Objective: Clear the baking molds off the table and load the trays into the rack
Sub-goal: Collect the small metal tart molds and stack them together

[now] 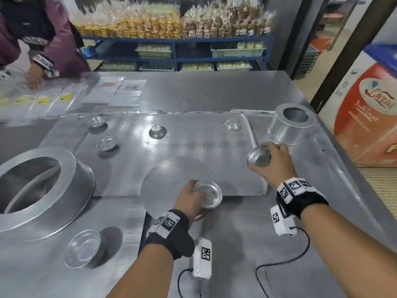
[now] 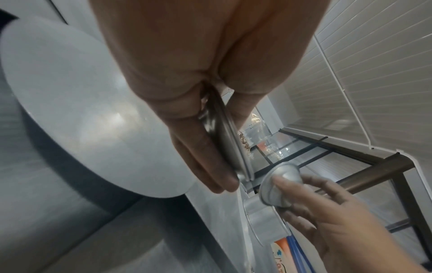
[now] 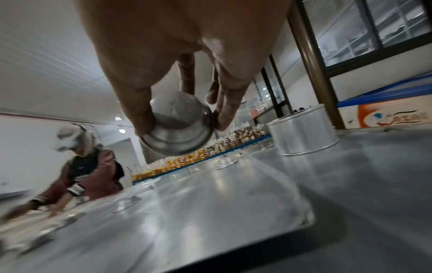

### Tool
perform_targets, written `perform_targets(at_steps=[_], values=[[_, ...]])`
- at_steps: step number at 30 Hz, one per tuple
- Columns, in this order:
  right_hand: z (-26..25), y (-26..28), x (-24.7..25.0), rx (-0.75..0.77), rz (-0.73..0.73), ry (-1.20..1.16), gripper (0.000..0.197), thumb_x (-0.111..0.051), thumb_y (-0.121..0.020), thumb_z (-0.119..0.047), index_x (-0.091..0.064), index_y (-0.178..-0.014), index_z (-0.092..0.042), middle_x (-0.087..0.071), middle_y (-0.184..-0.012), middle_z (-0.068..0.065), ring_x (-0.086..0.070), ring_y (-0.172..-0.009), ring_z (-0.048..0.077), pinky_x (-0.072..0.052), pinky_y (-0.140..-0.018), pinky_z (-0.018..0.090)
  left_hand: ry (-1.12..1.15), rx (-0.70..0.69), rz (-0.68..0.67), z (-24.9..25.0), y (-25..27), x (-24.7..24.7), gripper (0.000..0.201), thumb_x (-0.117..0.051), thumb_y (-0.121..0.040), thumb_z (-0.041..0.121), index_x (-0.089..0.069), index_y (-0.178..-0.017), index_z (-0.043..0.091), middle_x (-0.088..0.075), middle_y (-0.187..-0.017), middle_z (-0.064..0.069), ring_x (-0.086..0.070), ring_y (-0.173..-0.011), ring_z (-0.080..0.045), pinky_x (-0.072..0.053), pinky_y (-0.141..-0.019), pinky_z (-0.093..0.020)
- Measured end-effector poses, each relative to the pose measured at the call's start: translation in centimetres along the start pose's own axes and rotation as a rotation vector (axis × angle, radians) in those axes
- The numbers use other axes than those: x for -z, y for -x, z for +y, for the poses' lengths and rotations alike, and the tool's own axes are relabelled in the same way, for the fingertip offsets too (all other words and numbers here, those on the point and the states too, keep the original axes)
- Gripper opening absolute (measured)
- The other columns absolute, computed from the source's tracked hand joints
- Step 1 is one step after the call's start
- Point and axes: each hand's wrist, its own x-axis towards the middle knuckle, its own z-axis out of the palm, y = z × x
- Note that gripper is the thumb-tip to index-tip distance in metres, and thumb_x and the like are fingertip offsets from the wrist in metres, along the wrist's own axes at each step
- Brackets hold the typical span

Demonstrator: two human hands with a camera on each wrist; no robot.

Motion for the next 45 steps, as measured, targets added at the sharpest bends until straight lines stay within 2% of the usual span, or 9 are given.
perform_targets(at_steps=[4, 8, 12, 17, 23, 25, 28, 38, 45], values=[[-5.0, 5.4, -1.7, 0.125, 0.044, -0.281, 0.066, -0.091, -0.056, -0.040, -0.055, -0.112, -0.036, -0.046, -0.115, -0.005, -0.061, -0.101, 0.013, -0.056, -0.091, 0.032, 0.052, -0.022, 0.020, 0.1, 1.1, 1.8, 0.039, -0.065, -0.070, 0.015, -0.061, -0.108, 0.011, -0.063, -0.112, -0.029, -0.066, -0.099, -0.048, -0.054, -0.078, -0.068], [-8.9, 10.3, -3.5, 0.216, 0.003, -0.462, 0.065, -0.092, -0.059, -0.033, -0.053, -0.111, -0.033, -0.053, -0.116, -0.005, -0.063, -0.102, 0.007, -0.056, -0.091, 0.028, 0.144, -0.031, 0.011, 0.5, 2.2, 3.6, 0.026, -0.061, -0.095, 0.018, -0.060, -0.114, 0.000, -0.062, -0.108, -0.027, -0.065, -0.100, -0.046, -0.054, -0.084, -0.065], [-10.8, 13.0, -5.9, 0.224, -0.060, -0.493, 0.064, -0.091, -0.059, -0.036, -0.051, -0.110, -0.033, -0.058, -0.117, -0.009, -0.064, -0.107, 0.007, -0.056, -0.092, 0.030, 0.187, -0.006, -0.046, 1.1, 3.1, 5.7, 0.037, -0.062, -0.096, 0.032, -0.060, -0.114, 0.000, -0.068, -0.112, -0.028, -0.069, -0.098, -0.044, -0.056, -0.087, -0.060], [-13.3, 15.2, -7.9, 0.165, -0.186, -0.533, 0.057, -0.091, -0.060, -0.031, -0.057, -0.106, -0.034, -0.068, -0.109, -0.013, -0.066, -0.105, 0.004, -0.055, -0.094, 0.030, 0.133, -0.040, -0.120, 0.7, 3.7, 8.8, 0.027, -0.063, -0.093, 0.012, -0.057, -0.116, 0.001, -0.068, -0.105, -0.025, -0.071, -0.080, -0.031, -0.060, -0.073, -0.042], [-15.2, 16.0, -9.0, 0.167, -0.359, -0.502, 0.066, -0.091, -0.064, -0.030, -0.062, -0.124, -0.027, -0.070, -0.115, -0.013, -0.062, -0.112, -0.005, -0.050, -0.102, 0.026, 0.060, -0.106, -0.105, 0.4, 3.0, 12.5, 0.027, -0.053, -0.089, -0.007, -0.059, -0.112, 0.005, -0.065, -0.110, -0.031, -0.070, -0.088, -0.045, -0.057, -0.083, -0.060], [-15.5, 15.6, -9.2, 0.162, -0.400, -0.481, 0.069, -0.091, -0.063, -0.029, -0.062, -0.126, -0.026, -0.068, -0.118, -0.013, -0.060, -0.114, -0.007, -0.049, -0.101, 0.023, 0.045, -0.105, -0.101, 0.4, 2.5, 13.3, 0.027, -0.055, -0.088, -0.006, -0.059, -0.111, 0.007, -0.064, -0.114, -0.032, -0.067, -0.097, -0.050, -0.059, -0.076, -0.056], [-15.2, 14.0, -9.1, 0.152, -0.447, -0.431, 0.078, -0.093, -0.061, -0.028, -0.058, -0.131, -0.021, -0.065, -0.126, -0.010, -0.058, -0.117, -0.006, -0.049, -0.102, 0.022, 0.051, -0.104, -0.082, 0.6, 1.5, 13.8, 0.026, -0.053, -0.091, -0.008, -0.057, -0.113, 0.005, -0.059, -0.118, -0.031, -0.063, -0.104, -0.053, -0.060, -0.068, -0.048], [-9.0, -2.8, -10.0, 0.070, -0.377, 0.147, 0.055, -0.078, -0.078, -0.022, -0.061, -0.129, -0.008, -0.065, -0.126, 0.009, -0.062, -0.115, 0.021, -0.046, -0.102, 0.030, 0.071, -0.086, 0.040, 2.3, -6.0, 12.0, 0.026, -0.052, -0.088, -0.011, -0.061, -0.105, 0.007, -0.059, -0.116, -0.030, -0.063, -0.100, -0.054, -0.059, -0.072, -0.059], [-5.5, -16.6, -11.6, 0.030, -0.284, 0.400, 0.047, -0.070, -0.080, -0.026, -0.059, -0.122, -0.007, -0.065, -0.110, 0.020, -0.061, -0.108, 0.037, -0.049, -0.092, 0.037, -0.027, -0.059, 0.109, 3.9, -12.1, 10.6, 0.032, -0.063, -0.075, 0.010, -0.065, -0.104, 0.024, -0.068, -0.111, -0.021, -0.069, -0.096, -0.044, -0.058, -0.078, -0.059]])
